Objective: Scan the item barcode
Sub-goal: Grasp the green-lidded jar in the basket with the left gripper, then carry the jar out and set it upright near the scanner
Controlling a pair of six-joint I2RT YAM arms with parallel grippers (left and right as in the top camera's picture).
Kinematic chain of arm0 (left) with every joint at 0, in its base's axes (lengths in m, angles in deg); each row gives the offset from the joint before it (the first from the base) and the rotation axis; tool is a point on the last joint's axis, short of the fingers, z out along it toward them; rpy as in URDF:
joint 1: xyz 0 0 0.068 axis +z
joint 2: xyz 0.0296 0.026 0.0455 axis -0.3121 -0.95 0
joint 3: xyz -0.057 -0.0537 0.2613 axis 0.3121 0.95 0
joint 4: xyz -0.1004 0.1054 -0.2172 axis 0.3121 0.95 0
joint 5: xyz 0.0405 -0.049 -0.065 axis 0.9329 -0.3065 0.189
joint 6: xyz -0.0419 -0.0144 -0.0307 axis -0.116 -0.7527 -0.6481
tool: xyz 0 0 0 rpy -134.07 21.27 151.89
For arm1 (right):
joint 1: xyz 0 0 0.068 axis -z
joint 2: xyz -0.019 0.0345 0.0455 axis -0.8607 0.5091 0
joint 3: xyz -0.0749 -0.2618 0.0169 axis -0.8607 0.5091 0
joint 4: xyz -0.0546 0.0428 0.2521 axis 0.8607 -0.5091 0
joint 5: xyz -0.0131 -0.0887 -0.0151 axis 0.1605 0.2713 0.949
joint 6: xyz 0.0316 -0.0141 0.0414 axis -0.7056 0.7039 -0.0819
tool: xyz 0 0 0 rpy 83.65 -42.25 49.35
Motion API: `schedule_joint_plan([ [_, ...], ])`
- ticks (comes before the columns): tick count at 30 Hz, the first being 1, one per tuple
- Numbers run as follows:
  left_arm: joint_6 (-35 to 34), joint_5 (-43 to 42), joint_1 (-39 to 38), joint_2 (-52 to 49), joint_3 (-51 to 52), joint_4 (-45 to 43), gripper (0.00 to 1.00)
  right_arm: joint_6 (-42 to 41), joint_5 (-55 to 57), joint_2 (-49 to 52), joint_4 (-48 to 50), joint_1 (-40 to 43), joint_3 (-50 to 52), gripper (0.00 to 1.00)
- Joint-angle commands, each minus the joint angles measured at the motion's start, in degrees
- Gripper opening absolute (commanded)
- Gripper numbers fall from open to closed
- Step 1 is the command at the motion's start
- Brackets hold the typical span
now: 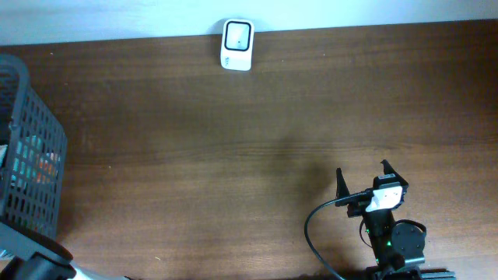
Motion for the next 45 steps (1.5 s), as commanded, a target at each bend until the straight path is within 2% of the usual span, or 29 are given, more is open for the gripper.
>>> schedule_joint_plan([
  [1,-0.5,-3.3,-0.2,-0.6,0.3,-0.3,0.4,-0.5,0.2,-0.3,-0.3,-0.4,0.3,0.98],
  [6,-0.5,-3.3,-0.2,-0.4,-4.5,3.4,0.29,-0.5,0.2,-0.3,-0.3,-0.4,0.3,0.98],
  [13,-0.5,-3.8,-0.2,0.3,-20.3,12.8,0.24,-0.5,0.2,-0.3,-0.3,-0.4,0.3,0.98],
  [20,-0.6,-16.0,-1.4,2.9,-41.5,18.2,0.2,-0.5,0.2,-0.3,-0.3,-0.4,0.3,0.98],
  [23,-0.5,-17.6,-4.7,5.4,-47.0,18.2,0.2,-0.5,0.2,-0.3,-0.3,-0.4,0.3,0.98],
  [28,2.0,-17.4,-18.4,12.0,-49.6,18.3,0.2,-0.5,0.2,-0.3,-0.3,-0.4,0.3,0.98],
  [32,5.1,-17.3,-32.3,12.4,-49.5,22.0,0.2,-0.5,0.2,-0.3,-0.3,-0.4,0.3,0.98],
  [37,6.9,-9.8,-49.9,8.9,-48.0,26.0,0.2,-0.5,0.2,-0.3,-0.3,-0.4,0.3,0.98],
  [40,11.2,-9.7,-58.1,4.9,-47.8,27.2,0.2,-0.5,0.2,-0.3,-0.3,-0.4,0.3,0.98],
  [45,12.9,-9.7,-66.4,-2.7,-47.8,29.4,0.2,-0.5,0.2,-0.3,-0.3,-0.4,0.3,0.98],
])
